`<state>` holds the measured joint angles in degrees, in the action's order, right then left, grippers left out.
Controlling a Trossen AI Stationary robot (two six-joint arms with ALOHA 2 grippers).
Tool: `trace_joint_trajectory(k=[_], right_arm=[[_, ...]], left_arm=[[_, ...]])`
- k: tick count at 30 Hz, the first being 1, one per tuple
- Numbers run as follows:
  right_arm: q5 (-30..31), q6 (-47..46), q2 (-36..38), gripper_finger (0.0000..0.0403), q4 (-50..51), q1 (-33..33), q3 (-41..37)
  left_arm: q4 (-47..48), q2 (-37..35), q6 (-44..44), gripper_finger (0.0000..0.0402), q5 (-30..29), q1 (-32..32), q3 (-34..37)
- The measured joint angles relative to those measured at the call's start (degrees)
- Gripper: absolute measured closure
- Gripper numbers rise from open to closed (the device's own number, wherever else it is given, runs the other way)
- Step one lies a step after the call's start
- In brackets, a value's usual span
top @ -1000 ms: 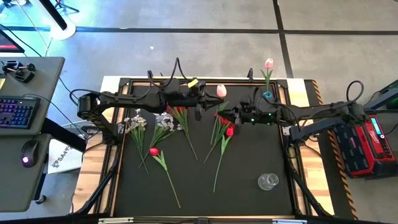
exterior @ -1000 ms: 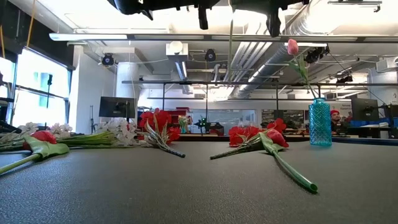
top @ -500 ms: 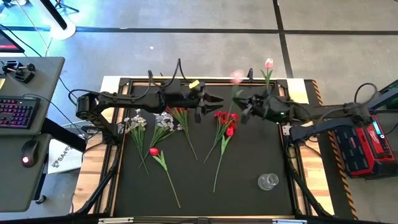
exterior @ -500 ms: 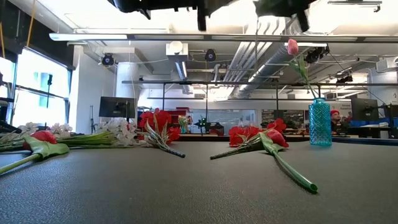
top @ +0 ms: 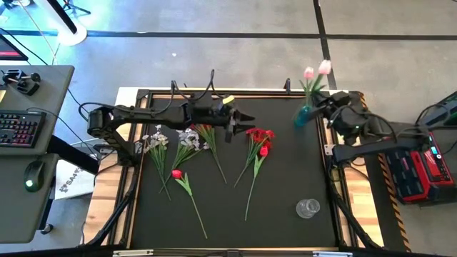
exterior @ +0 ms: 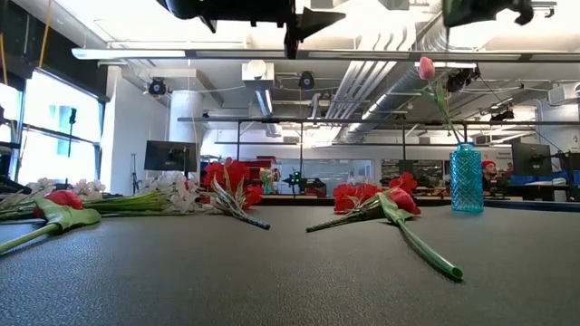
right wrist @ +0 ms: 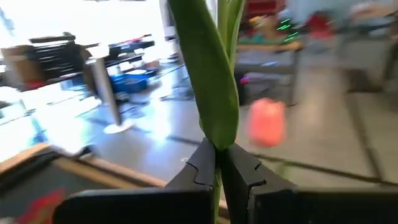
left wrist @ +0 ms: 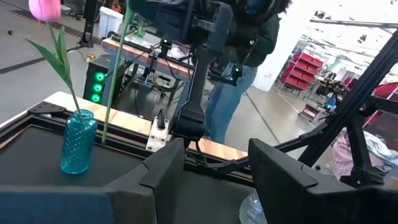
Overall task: Sort flowers into vase by color
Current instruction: Put the pink flower into the blue vase
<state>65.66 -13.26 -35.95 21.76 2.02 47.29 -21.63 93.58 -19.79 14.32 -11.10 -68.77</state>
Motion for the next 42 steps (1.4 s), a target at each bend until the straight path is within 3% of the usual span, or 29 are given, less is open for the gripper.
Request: trace_joint_trajectory(k=[10,19,25,30,42], right_arm=[[14.6,4.9,-0.3,0.0403,1.5,-0.2,-0.2],[17.9,3.8,-0.8,0.0403,2.6,-0.5,-0.2],[19.7,-11.4,-2.6,0.0403,12.0,-4.6,-0.2],[19.9,-17.7,-4.0,0.0403,15.1,-5.6,-0.2],[23.8,-18.3,-6.5,0.0403,11.3,-5.7,-0.2]], left_arm=[[0.0,0.0,2.5,0.0236,-1.1,-0.5,0.0],[0.0,0.0,4.5,0.0236,-1.8,-0.5,0.0],[0.0,0.0,5.5,0.0236,-3.1,-0.5,0.0],[0.0,0.0,5.5,0.0236,-3.0,-0.5,0.0],[1.3,0.0,7.1,0.0236,-2.9,-0.5,0.0]])
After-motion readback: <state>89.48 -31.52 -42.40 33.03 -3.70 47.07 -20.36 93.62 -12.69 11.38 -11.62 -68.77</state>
